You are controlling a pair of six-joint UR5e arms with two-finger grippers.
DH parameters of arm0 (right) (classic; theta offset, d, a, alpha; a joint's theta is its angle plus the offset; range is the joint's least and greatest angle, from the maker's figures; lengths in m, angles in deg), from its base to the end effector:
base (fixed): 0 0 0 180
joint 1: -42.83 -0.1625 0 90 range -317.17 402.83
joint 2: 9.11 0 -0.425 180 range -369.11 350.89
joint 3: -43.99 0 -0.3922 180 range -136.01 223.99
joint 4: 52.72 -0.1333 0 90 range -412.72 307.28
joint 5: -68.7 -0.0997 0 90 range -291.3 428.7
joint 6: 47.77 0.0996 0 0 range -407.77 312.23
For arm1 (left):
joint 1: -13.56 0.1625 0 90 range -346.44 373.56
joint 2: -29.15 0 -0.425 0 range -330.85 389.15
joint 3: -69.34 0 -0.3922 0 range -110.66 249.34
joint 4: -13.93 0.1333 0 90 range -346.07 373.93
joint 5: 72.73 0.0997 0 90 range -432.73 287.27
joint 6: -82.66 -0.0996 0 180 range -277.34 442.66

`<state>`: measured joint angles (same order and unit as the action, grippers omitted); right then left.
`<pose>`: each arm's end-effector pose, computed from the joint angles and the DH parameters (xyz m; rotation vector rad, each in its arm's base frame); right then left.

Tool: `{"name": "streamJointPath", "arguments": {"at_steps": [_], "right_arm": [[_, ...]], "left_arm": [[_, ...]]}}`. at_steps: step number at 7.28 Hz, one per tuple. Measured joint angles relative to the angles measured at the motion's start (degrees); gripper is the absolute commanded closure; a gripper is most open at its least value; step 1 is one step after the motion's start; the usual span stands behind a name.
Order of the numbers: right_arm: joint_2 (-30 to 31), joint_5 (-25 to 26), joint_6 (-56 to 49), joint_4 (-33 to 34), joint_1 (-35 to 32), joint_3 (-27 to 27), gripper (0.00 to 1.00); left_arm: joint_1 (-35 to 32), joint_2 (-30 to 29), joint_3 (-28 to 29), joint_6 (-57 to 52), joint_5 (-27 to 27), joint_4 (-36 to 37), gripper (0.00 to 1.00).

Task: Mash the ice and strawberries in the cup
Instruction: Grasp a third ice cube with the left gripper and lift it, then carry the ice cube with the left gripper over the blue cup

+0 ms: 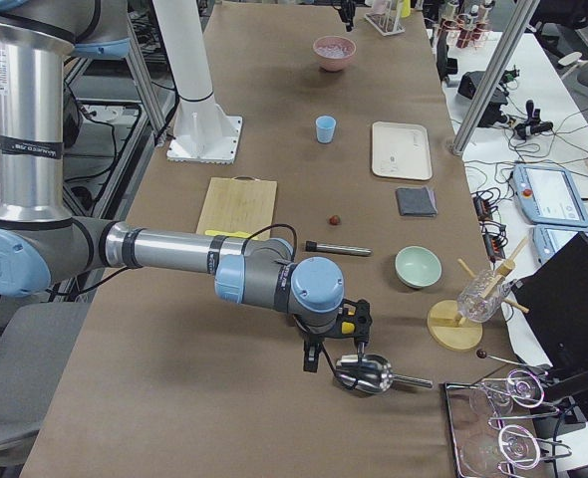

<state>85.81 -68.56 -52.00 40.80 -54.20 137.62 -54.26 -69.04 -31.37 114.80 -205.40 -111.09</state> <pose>0.1147 -0.4386 0.6705 0.0021 -0.8283 0.0807 0.1465 -0.5337 0.4187 0.4811 1.0169 0.1949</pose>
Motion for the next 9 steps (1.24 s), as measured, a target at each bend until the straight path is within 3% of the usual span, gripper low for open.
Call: {"name": "streamJointPath", "arguments": {"at_steps": [2, 4, 6, 9], "right_arm": [[-0.17, -0.01, 0.01, 0.0, 0.0, -0.03, 0.0], [-0.35, 0.05, 0.01, -0.06, 0.0, 0.15, 0.0], [-0.49, 0.05, -0.03, -0.09, 0.0, 0.26, 0.0], [-0.58, 0.06, -0.07, -0.09, 0.0, 0.39, 0.0]], "left_arm": [[4.99, -9.91, 0.21, 16.49, 2.46, 1.34, 1.0], [18.22, -17.66, 0.36, 30.86, 15.98, 1.87, 1.0], [30.22, -22.97, 1.44, 36.49, 29.22, 3.59, 1.0], [38.68, -25.78, 3.21, 39.73, 36.87, 4.07, 1.0]]}}
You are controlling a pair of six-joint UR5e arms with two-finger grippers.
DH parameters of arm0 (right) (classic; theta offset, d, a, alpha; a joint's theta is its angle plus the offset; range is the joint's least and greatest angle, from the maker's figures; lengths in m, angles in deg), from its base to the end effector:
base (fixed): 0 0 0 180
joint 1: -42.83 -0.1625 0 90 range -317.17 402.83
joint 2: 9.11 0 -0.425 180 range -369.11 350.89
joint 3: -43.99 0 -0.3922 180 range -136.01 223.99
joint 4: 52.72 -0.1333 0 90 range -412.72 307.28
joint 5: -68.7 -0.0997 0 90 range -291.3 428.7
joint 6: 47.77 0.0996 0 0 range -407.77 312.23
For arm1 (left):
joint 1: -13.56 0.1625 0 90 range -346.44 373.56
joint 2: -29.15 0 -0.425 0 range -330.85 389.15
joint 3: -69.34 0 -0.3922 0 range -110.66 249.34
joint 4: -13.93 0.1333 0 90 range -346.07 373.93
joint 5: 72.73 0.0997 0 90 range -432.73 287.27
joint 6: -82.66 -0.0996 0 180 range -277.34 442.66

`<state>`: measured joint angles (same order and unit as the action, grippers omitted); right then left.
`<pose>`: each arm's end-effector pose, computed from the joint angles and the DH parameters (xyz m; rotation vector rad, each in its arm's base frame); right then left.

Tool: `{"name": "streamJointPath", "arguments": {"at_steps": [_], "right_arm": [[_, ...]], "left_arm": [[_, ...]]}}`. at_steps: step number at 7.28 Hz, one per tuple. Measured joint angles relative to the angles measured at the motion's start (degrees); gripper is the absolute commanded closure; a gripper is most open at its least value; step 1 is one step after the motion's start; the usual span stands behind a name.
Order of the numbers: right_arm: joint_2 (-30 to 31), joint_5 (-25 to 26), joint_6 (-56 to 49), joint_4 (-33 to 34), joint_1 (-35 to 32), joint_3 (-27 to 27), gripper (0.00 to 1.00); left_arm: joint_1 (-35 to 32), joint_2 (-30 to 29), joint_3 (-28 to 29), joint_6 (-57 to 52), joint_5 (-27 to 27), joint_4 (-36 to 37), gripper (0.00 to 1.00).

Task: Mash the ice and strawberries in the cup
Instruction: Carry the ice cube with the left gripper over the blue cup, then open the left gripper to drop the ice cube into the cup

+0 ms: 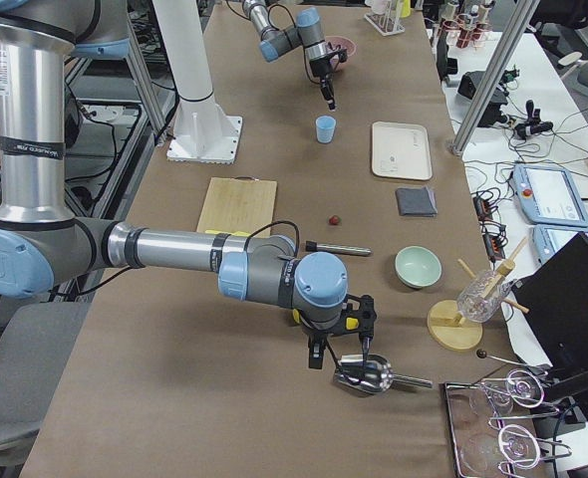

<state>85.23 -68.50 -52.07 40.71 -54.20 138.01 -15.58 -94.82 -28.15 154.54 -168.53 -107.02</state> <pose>0.1155 -0.4443 0.6625 0.0199 -0.8257 0.0719 0.5129 -0.4271 0.1902 0.4262 1.1922 -0.1020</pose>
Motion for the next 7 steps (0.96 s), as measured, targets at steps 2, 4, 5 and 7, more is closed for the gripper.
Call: {"name": "streamJointPath", "arguments": {"at_steps": [2, 4, 5, 7], "right_arm": [[-0.01, 0.0, -0.01, 0.0, 0.0, -0.02, 0.0], [0.04, 0.0, 0.01, 0.05, 0.0, -0.11, 0.0], [0.03, 0.0, 0.05, 0.06, 0.0, -0.13, 0.0], [-1.31, 0.18, 0.06, 0.06, 0.02, -0.38, 0.0]], "left_arm": [[2.38, -0.11, 0.88, 0.23, 2.79, -0.18, 1.0], [2.66, -0.06, 1.11, 0.13, 3.35, -0.11, 0.03], [2.68, 0.05, 1.19, 0.0, 3.44, -0.04, 0.02], [2.07, 0.24, 1.06, -0.2, 3.55, 0.03, 0.02]]}}
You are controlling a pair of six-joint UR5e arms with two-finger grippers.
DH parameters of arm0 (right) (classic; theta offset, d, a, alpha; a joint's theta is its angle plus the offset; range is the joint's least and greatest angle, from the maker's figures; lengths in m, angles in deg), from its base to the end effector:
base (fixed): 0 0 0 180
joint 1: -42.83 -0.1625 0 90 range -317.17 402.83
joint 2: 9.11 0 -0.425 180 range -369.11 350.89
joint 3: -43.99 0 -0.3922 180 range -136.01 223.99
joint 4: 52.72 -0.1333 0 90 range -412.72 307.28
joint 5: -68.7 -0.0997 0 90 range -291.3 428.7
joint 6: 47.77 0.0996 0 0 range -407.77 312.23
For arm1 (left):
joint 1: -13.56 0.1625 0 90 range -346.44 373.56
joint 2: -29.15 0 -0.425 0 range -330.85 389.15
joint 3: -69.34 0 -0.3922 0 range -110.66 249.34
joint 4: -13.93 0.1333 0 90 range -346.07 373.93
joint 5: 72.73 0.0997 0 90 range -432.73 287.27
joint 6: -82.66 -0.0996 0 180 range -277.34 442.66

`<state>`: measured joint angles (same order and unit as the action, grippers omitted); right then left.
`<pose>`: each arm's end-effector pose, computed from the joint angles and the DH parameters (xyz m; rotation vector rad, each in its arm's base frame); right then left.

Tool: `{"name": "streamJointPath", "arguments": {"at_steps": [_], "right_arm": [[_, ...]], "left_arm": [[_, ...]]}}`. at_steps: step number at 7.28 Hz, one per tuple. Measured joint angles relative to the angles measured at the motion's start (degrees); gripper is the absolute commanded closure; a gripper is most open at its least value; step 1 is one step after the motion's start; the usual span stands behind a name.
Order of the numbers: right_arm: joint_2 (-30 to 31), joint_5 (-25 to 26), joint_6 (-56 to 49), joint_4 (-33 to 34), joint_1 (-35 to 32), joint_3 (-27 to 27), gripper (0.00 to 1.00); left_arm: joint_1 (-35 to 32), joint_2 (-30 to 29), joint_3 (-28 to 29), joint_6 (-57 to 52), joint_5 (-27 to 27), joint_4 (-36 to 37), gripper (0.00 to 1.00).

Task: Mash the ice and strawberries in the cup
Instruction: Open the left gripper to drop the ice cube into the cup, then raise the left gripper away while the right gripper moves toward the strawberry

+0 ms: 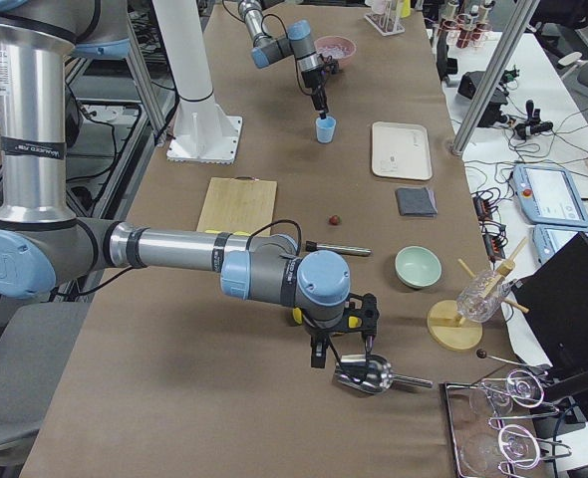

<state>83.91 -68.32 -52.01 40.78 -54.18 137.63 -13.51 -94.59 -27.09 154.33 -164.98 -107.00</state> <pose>0.1168 -0.4551 0.6555 0.0332 -0.8213 0.0662 0.5308 -0.4166 0.2008 0.4476 1.1584 -0.1081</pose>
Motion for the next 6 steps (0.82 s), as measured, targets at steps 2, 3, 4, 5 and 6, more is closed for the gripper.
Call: {"name": "streamJointPath", "arguments": {"at_steps": [2, 3, 4, 5, 6], "right_arm": [[-2.18, 0.42, 0.62, -1.34, 0.43, -0.36, 0.0], [-2.67, 0.43, 2.61, -3.79, 1.57, -0.09, 0.0], [-3.04, -0.12, 5.46, -7.88, 3.83, 0.38, 0.0], [-3.21, -1.3, 9.02, -12.91, 7.04, 1.2, 0.0], [-3.5, -2.24, 14.5, -17.84, 11.29, 2.4, 0.0]], "left_arm": [[-3.99, 1.85, -2.68, -3.52, -1.01, 2.12, 0.02], [-7.82, 3.37, -5.38, -8.26, -3.41, 5.28, 0.02], [-13.69, 6.02, -8.41, -13.21, -8.54, 8.17, 0.02], [-20.52, 10.46, -11.11, -18.78, -14.87, 9.55, 0.02], [-27.23, 15.62, -12.87, -25.06, -20.44, 9.94, 0.02]]}}
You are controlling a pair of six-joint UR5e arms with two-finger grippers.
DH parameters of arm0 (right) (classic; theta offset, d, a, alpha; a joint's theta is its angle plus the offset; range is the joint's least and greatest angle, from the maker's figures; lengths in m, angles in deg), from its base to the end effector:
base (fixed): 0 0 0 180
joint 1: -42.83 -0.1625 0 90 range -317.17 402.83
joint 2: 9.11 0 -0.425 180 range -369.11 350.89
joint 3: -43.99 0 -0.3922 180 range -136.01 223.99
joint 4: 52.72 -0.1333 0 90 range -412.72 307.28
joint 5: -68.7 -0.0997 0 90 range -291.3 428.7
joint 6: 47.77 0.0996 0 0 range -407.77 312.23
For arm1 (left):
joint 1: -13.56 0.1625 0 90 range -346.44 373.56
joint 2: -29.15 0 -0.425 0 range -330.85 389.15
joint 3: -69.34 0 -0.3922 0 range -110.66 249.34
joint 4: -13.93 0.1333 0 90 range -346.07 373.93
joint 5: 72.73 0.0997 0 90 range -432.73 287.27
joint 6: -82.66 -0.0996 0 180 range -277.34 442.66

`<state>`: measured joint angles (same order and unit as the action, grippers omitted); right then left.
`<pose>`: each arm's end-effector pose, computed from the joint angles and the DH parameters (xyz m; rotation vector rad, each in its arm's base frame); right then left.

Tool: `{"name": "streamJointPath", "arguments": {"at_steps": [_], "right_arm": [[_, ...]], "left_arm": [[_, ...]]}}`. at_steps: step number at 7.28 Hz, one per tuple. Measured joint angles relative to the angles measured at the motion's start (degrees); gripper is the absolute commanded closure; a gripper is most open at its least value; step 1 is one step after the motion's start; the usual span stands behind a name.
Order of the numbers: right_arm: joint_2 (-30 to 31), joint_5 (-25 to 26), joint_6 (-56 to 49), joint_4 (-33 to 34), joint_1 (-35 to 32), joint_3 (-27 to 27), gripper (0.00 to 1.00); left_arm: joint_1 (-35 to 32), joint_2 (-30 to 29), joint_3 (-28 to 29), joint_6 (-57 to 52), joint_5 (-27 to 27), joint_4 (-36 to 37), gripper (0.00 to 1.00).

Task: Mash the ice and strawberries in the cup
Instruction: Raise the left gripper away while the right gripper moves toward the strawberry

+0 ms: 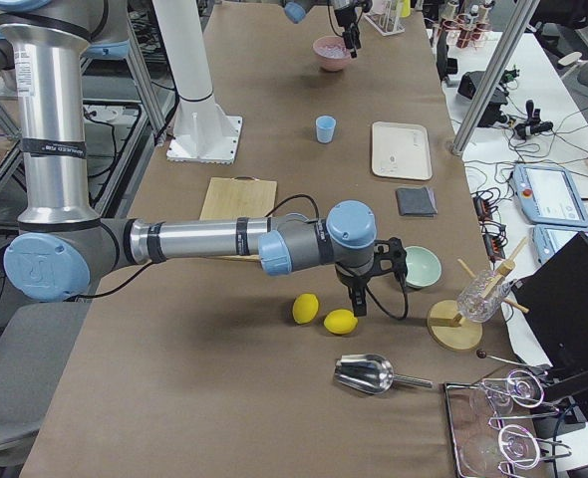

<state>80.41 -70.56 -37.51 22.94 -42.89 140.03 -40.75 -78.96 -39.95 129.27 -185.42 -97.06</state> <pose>0.0196 -0.5124 0.5682 0.2307 -0.8855 -0.0595 0.2579 -0.5217 0.2915 0.5185 0.9316 0.0295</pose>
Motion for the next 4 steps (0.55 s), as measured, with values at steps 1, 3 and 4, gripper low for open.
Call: {"name": "streamJointPath", "arguments": {"at_steps": [1, 3, 4], "right_arm": [[-1.06, -0.02, 7.53, -4.93, 5.8, 1.23, 0.0], [-5.73, 5.63, 21.99, -12.24, 18.93, 2.26, 0.0], [-7.92, 11.01, 27.25, -14.51, 25.21, 2.39, 0.0]], "left_arm": [[-5.33, 4.52, -0.79, -5.61, -3.84, 0.0, 0.02], [-9.48, 9.47, -1.14, -10.18, -6.18, -1.14, 0.02], [-9.87, 10.18, -0.83, -10.63, -6.39, -1.78, 0.02]]}}
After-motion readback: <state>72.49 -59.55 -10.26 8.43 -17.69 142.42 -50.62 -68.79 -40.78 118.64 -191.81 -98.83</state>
